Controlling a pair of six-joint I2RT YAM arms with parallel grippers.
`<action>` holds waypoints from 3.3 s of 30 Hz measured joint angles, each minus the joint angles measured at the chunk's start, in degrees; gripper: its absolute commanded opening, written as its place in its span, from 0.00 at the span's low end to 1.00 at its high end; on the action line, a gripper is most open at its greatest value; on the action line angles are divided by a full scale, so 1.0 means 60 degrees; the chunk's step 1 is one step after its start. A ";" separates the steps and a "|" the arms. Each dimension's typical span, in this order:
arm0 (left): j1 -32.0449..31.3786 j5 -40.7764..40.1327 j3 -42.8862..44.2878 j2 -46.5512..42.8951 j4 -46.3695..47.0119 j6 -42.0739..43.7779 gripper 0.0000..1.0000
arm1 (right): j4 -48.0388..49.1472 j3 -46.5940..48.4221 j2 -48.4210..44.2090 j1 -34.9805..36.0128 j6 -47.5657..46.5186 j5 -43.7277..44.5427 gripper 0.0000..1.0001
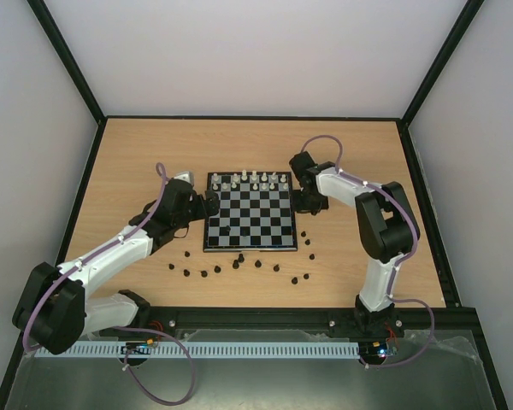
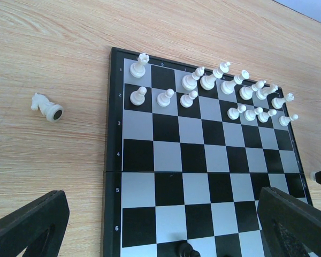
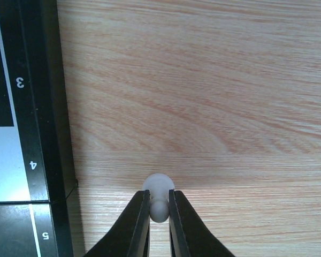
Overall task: Set up the chess pieces on the board
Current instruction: Pick up the chess piece at the center of the board, then place the chess piece on the chessboard.
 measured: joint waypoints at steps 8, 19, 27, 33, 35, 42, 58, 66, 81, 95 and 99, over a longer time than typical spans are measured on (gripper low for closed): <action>0.0000 0.0000 0.0000 0.0000 0.0000 0.0000 1.00 | 0.0022 0.0033 -0.0004 -0.0033 -0.0007 0.0004 0.02; 0.0000 -0.0011 0.0000 0.0000 0.0000 0.0000 0.99 | -0.0619 0.1687 -0.0648 0.0506 -0.0033 -0.0200 0.03; 0.0018 -0.0022 0.0000 -0.0011 -0.0004 0.0000 0.99 | -0.1067 0.4426 -0.0051 0.1876 -0.0168 -0.0783 0.03; 0.0062 -0.0087 0.0000 -0.0069 -0.0004 0.0000 1.00 | -0.1512 0.6178 0.1701 0.2342 -0.0306 -0.0871 0.04; 0.0066 -0.0102 0.0000 -0.0069 -0.0011 0.0000 1.00 | -0.1647 0.6677 0.2346 0.2444 -0.0335 -0.0849 0.04; 0.0087 -0.0124 -0.0007 -0.0069 -0.0011 0.0000 0.99 | -0.2218 0.8153 0.4080 0.2554 -0.0397 -0.0681 0.04; 0.0109 -0.0120 -0.0007 -0.0069 -0.0011 0.0000 0.99 | -0.2699 0.8947 0.4914 0.2554 -0.0401 -0.0259 0.08; 0.0109 -0.0120 -0.0007 -0.0069 -0.0011 0.0000 0.99 | -0.2710 0.8983 0.5242 0.2554 -0.0408 -0.0255 0.08; 0.0109 -0.0117 -0.0007 -0.0069 -0.0011 0.0000 1.00 | -0.2714 0.9074 0.5249 0.2554 -0.0499 -0.0255 0.17; 0.0109 -0.0117 -0.0007 -0.0069 -0.0011 0.0000 1.00 | -0.2714 0.9071 0.5246 0.2554 -0.0499 -0.0335 0.22; 0.0109 -0.0117 -0.0007 -0.0069 -0.0011 0.0000 0.99 | -0.2670 0.8899 0.5136 0.2554 -0.0503 -0.0393 0.29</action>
